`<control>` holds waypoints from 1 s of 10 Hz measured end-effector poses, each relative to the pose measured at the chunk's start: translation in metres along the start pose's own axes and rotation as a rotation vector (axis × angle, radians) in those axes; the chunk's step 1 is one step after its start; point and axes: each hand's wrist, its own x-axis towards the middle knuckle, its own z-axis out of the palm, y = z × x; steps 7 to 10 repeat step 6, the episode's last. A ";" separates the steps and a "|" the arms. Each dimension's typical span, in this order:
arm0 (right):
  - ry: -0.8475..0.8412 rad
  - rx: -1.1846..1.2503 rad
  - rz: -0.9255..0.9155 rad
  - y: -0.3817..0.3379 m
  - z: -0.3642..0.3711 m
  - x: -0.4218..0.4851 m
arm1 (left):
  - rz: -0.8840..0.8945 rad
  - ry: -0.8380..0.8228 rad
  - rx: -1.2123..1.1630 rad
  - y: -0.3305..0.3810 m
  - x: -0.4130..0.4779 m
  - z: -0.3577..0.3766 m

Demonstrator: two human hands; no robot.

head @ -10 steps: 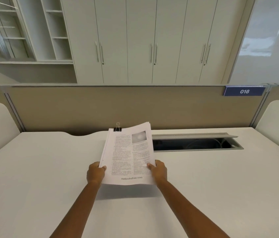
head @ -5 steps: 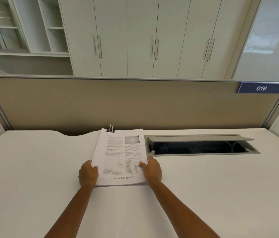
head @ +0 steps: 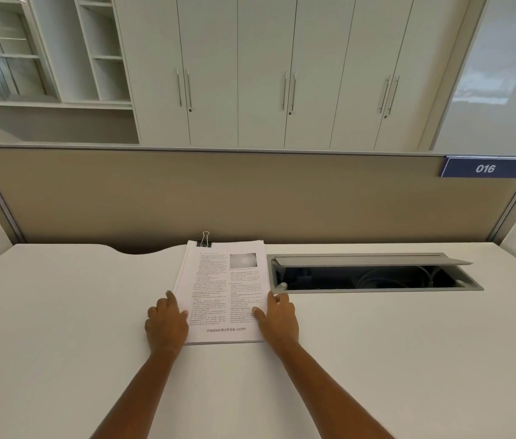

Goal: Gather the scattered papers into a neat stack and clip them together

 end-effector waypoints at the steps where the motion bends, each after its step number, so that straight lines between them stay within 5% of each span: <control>1: -0.061 -0.029 -0.082 0.007 -0.001 -0.008 | 0.045 -0.072 -0.108 -0.003 -0.008 -0.001; 10: -0.161 -0.218 -0.174 0.020 0.000 -0.064 | 0.139 -0.061 -0.025 -0.003 -0.072 -0.001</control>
